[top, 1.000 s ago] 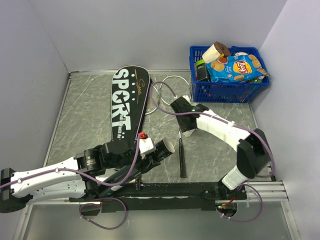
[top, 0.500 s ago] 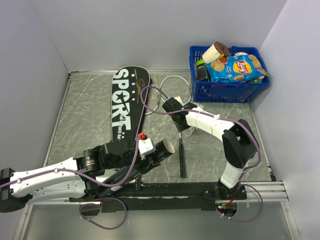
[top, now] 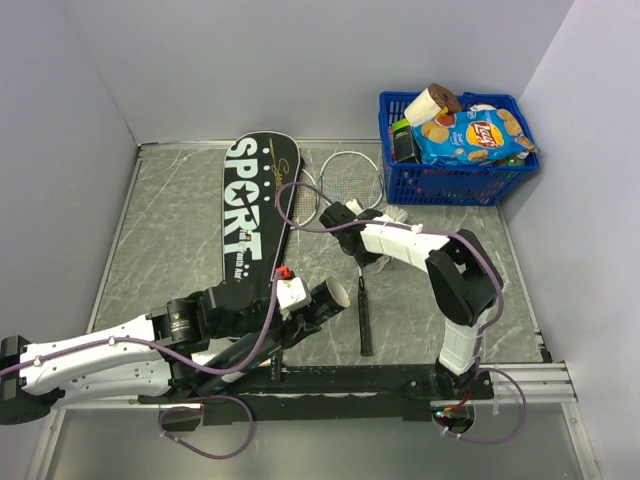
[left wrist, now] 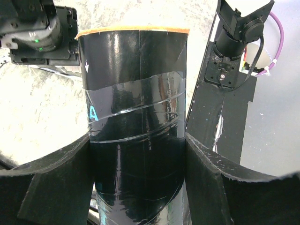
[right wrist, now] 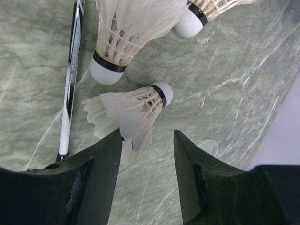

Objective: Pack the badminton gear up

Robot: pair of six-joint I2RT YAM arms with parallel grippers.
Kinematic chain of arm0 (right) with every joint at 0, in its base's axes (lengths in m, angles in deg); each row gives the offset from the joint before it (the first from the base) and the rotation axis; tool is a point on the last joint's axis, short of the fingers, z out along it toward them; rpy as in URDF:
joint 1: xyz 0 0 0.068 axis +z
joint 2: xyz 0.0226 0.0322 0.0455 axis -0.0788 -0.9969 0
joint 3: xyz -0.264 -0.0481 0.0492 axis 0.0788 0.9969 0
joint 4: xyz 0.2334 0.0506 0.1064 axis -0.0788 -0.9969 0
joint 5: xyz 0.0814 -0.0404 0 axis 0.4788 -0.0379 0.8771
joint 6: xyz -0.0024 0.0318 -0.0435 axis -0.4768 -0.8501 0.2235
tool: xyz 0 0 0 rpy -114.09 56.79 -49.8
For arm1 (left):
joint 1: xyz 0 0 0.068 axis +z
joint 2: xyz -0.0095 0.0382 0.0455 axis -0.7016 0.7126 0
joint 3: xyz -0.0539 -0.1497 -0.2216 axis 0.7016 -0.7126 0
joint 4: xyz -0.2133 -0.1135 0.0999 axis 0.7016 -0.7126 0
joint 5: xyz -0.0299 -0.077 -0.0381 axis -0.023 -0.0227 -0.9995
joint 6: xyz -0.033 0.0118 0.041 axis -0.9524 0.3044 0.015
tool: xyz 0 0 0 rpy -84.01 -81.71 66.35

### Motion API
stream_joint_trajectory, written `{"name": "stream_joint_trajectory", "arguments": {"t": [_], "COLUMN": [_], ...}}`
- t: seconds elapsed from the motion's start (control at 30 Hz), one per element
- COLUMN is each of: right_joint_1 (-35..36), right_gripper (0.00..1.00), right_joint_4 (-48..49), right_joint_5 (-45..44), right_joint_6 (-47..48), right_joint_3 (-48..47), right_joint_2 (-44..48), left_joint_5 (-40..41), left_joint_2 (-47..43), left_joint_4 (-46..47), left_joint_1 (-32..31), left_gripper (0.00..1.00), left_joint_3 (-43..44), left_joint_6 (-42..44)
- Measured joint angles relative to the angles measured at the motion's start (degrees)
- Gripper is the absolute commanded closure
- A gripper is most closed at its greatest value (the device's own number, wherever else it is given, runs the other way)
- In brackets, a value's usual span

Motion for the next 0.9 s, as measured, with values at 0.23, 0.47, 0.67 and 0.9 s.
{"name": "stream_joint_trajectory", "arguments": {"t": [0.23, 0.47, 0.67, 0.9], "right_joint_1": [0.11, 0.13, 0.46, 0.46], "right_gripper": [0.92, 1.0, 1.0, 1.0], "right_joint_4": [1.14, 1.88, -0.94, -5.14], "right_joint_5": [-2.05, -5.27, -5.25, 1.46], "right_joint_6": [0.35, 0.35, -1.55, -5.9], "right_joint_3": [0.0, 0.0, 0.0, 0.11], "right_joint_2": [-1.38, -1.31, 2.34, 18.38], "left_joint_5": [0.83, 1.53, 1.86, 1.92], "left_joint_2": [0.0, 0.0, 0.0, 0.59], "left_joint_4": [0.0, -0.02, 0.0, 0.15], "left_joint_1": [-0.09, -0.24, -0.31, -0.31], "left_gripper": [0.52, 0.52, 0.53, 0.54], "left_joint_3": [0.0, 0.0, 0.0, 0.0], "left_joint_6": [0.02, 0.04, 0.09, 0.2]}}
